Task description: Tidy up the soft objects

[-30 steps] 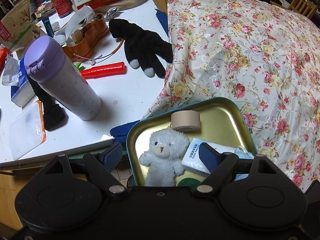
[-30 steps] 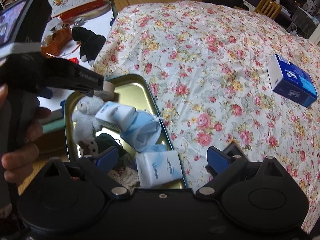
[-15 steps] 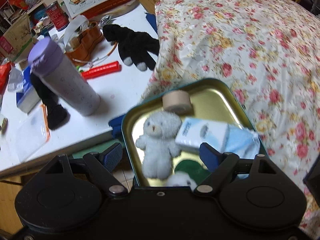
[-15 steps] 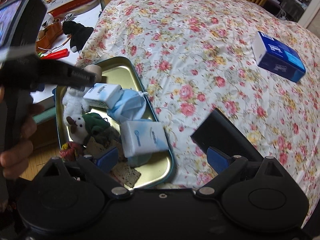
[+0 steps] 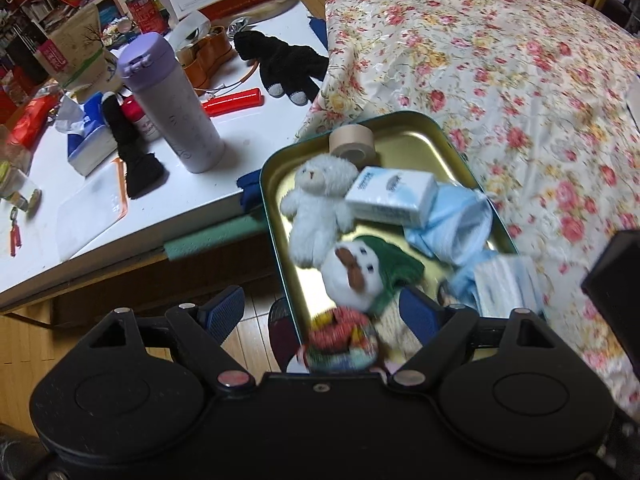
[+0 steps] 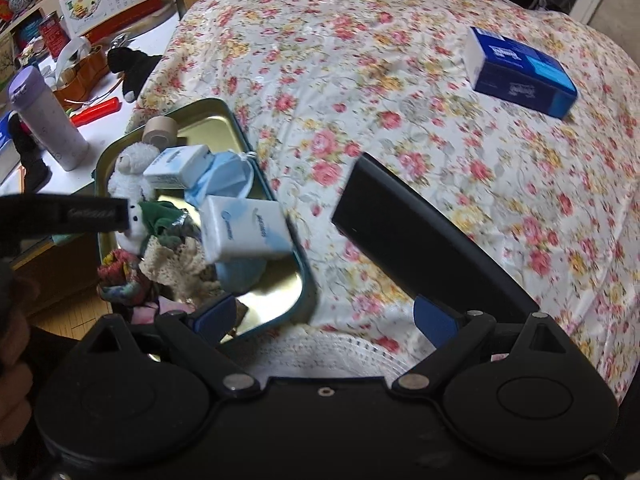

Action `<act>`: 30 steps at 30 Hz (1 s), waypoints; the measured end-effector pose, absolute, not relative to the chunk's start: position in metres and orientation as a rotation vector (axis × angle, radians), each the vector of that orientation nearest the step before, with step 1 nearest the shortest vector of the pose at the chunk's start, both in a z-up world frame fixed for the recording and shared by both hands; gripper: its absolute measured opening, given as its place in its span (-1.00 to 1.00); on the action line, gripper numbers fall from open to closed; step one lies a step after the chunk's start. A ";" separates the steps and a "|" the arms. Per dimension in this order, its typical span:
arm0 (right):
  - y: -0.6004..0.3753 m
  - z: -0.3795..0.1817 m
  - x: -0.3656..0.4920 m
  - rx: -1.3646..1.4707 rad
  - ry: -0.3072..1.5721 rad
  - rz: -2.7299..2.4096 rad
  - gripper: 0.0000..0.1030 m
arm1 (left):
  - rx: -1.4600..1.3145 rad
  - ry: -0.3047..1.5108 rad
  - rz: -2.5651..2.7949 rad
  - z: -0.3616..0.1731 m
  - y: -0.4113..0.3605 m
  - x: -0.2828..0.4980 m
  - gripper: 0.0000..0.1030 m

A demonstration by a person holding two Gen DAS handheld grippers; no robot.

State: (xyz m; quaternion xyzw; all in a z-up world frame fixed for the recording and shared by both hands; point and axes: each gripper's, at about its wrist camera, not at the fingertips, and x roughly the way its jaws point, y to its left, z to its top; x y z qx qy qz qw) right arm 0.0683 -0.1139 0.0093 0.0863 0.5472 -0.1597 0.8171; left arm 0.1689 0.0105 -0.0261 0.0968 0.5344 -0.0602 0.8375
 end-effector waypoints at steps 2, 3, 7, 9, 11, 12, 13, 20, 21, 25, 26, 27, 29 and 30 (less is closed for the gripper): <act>-0.119 0.008 0.061 0.195 1.167 -0.346 0.85 | 0.218 1.130 -0.132 -0.024 0.008 0.157 0.70; -0.120 0.008 0.058 0.199 1.167 -0.346 0.85 | 0.228 1.128 -0.134 -0.023 0.007 0.150 0.70; -0.126 0.007 0.044 0.204 1.161 -0.353 0.85 | 0.246 1.130 -0.135 -0.021 0.005 0.130 0.70; -0.129 0.006 0.039 0.204 1.158 -0.356 0.85 | 0.244 1.132 -0.134 -0.021 0.005 0.121 0.70; -0.133 0.006 0.033 0.210 1.153 -0.360 0.85 | 0.246 1.135 -0.133 -0.020 0.005 0.111 0.70; -0.135 0.006 0.029 0.213 1.150 -0.361 0.85 | 0.250 1.136 -0.131 -0.020 0.005 0.105 0.70; -0.136 0.007 0.026 0.216 1.147 -0.363 0.85 | 0.254 1.137 -0.127 -0.020 0.004 0.100 0.70; -0.144 0.010 0.004 0.224 1.118 -0.372 0.85 | 0.278 1.132 -0.111 -0.019 -0.001 0.071 0.70; -0.145 0.010 0.001 0.226 1.115 -0.372 0.85 | 0.278 1.131 -0.107 -0.018 -0.002 0.068 0.70; -0.149 0.011 -0.013 0.232 1.101 -0.372 0.85 | 0.283 1.119 -0.105 -0.015 -0.007 0.055 0.70; -0.150 0.012 -0.016 0.233 1.100 -0.373 0.85 | 0.277 1.122 -0.114 -0.014 -0.009 0.051 0.70; -0.151 0.012 -0.019 0.233 1.099 -0.374 0.85 | 0.270 1.127 -0.125 -0.013 -0.009 0.049 0.70; -0.152 0.013 -0.025 0.232 1.097 -0.377 0.85 | 0.264 1.133 -0.143 -0.013 -0.011 0.043 0.70; -0.153 0.013 -0.028 0.231 1.093 -0.379 0.85 | 0.268 1.132 -0.148 -0.012 -0.013 0.040 0.70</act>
